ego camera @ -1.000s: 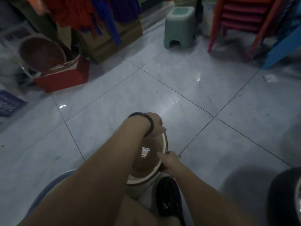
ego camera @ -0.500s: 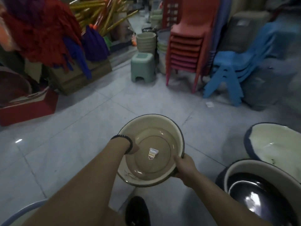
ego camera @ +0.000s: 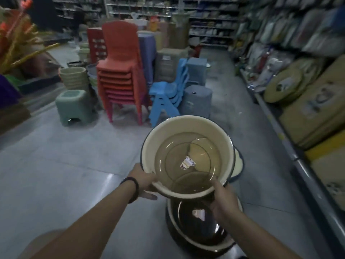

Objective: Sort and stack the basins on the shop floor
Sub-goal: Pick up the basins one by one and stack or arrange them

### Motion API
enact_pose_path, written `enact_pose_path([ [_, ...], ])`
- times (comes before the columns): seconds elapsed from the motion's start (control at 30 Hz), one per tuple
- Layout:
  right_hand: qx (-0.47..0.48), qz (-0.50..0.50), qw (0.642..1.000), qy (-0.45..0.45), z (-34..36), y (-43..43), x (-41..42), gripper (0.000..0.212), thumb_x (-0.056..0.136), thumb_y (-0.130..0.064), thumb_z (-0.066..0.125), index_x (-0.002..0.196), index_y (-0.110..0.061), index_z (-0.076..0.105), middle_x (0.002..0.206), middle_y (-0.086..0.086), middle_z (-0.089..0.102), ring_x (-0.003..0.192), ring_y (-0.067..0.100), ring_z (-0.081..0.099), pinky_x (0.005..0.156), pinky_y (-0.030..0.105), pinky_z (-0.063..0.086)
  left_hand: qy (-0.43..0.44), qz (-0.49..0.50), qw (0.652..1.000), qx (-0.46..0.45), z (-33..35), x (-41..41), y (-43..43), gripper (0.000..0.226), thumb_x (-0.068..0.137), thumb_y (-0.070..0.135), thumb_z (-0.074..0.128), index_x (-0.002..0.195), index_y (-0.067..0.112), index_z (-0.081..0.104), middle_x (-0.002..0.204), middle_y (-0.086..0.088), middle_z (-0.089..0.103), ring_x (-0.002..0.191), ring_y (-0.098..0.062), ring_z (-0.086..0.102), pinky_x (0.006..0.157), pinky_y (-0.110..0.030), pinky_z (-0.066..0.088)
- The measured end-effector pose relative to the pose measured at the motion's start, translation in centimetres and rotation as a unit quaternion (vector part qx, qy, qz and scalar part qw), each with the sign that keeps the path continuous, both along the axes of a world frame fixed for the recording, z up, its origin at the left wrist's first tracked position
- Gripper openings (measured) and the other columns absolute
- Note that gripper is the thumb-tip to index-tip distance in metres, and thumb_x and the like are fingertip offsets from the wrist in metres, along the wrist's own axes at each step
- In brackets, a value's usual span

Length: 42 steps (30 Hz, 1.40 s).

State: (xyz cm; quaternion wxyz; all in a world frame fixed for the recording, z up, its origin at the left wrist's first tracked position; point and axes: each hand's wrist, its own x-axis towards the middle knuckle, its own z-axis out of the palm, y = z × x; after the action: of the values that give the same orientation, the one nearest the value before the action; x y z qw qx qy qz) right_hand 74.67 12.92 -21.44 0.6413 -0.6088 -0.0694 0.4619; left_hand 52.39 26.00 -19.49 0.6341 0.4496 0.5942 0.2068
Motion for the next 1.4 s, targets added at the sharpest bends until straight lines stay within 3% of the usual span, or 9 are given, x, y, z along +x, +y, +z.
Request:
enact_pose_path([
  [0.17,-0.046,-0.063,0.996,0.048,-1.5,-3.6,4.2,0.022,0.101,-0.005,0.056,0.121,-0.003,0.066,0.107,0.023,0.076,0.098,0.038,0.073,0.084,0.052,0.062,-0.06,0.014,0.998,0.028,-2.2,7.4,-0.4,0.055,0.054,0.007,0.076,0.095,0.035,0.052,0.105,-0.015,0.066,0.068,-0.043,0.074,0.055,-0.065,0.056],
  [0.27,-0.095,-0.038,0.994,0.042,-1.5,-4.7,7.5,0.013,0.095,-0.016,0.064,0.1,-0.005,0.067,0.073,0.015,0.072,0.065,0.027,0.069,0.068,0.044,0.06,-0.013,0.004,0.998,0.059,-2.3,9.9,0.9,0.039,0.069,0.005,0.065,0.092,0.034,0.053,0.103,-0.016,0.066,0.068,-0.044,0.073,0.052,-0.063,0.056],
  [0.4,-0.106,-0.066,0.991,-0.041,-1.6,-5.7,13.3,0.022,0.097,-0.023,0.067,0.119,-0.018,0.064,0.108,0.017,0.074,0.099,0.038,0.074,0.088,0.059,0.062,0.088,-0.06,0.987,0.12,-2.1,11.1,2.1,0.037,0.075,0.006,0.055,0.094,0.038,0.054,0.098,-0.013,0.066,0.069,-0.044,0.072,0.046,-0.057,0.057],
  [0.57,-0.174,-0.043,0.98,-0.087,-3.7,-5.7,16.5,0.026,0.092,-0.011,0.068,0.108,-0.031,0.073,0.08,0.01,0.077,0.064,0.032,0.073,0.05,0.037,0.058,0.154,-0.14,0.966,0.15,-3.6,12.3,2.7,0.04,0.085,0.015,0.06,0.115,0.033,0.041,0.092,-0.013,0.069,0.057,-0.032,0.073,0.044,-0.046,0.059],
  [0.83,-0.255,0.0,0.959,-0.123,-9.2,-5.3,15.0,0.033,0.093,-0.004,0.057,0.117,-0.024,0.067,0.102,0.017,0.072,0.091,0.041,0.072,0.073,0.059,0.064,0.336,-0.215,0.897,0.191,-8.4,14.2,3.4,0.043,0.09,0.013,0.053,0.132,0.02,0.042,0.107,-0.014,0.06,0.092,-0.035,0.06,0.081,-0.05,0.059],
  [1.0,-0.314,0.021,0.932,-0.182,-11.6,-5.4,15.0,0.03,0.092,-0.008,0.056,0.118,-0.02,0.067,0.097,0.01,0.07,0.092,0.034,0.068,0.079,0.044,0.061,0.416,-0.324,0.844,0.097,-11.0,14.8,3.4,0.047,0.092,0.01,0.057,0.132,0.012,0.034,0.121,-0.02,0.053,0.11,-0.039,0.058,0.09,-0.051,0.056],
  [1.13,-0.333,0.042,0.925,-0.18,-13.4,-5.1,14.9,0.036,0.093,-0.009,0.052,0.124,-0.021,0.065,0.107,0.013,0.069,0.102,0.038,0.066,0.093,0.055,0.059,0.421,-0.337,0.84,0.051,-12.9,15.0,3.6,0.052,0.092,0.005,0.057,0.138,0.012,0.034,0.13,-0.021,0.05,0.108,-0.039,0.057,0.084,-0.051,0.06],
  [1.33,-0.355,0.048,0.92,-0.157,-15.1,-5.8,14.4,0.033,0.099,-0.016,0.047,0.125,-0.032,0.06,0.107,0.014,0.065,0.095,0.039,0.065,0.072,0.062,0.063,0.419,-0.317,0.85,0.043,-15.6,15.3,4.5,0.038,0.097,0.014,0.052,0.132,0.014,0.04,0.121,-0.015,0.053,0.083,-0.025,0.053,0.049,-0.031,0.048],
  [1.4,-0.366,0.041,0.916,-0.157,-15.7,-5.7,14.4,0.042,0.101,-0.017,0.047,0.138,-0.034,0.055,0.114,0.014,0.064,0.1,0.039,0.064,0.077,0.059,0.063,0.402,-0.274,0.874,0.01,-16.1,15.8,4.5,0.029,0.102,0.019,0.041,0.13,0.012,0.042,0.12,-0.018,0.052,0.087,-0.03,0.054,0.055,-0.037,0.053],
])
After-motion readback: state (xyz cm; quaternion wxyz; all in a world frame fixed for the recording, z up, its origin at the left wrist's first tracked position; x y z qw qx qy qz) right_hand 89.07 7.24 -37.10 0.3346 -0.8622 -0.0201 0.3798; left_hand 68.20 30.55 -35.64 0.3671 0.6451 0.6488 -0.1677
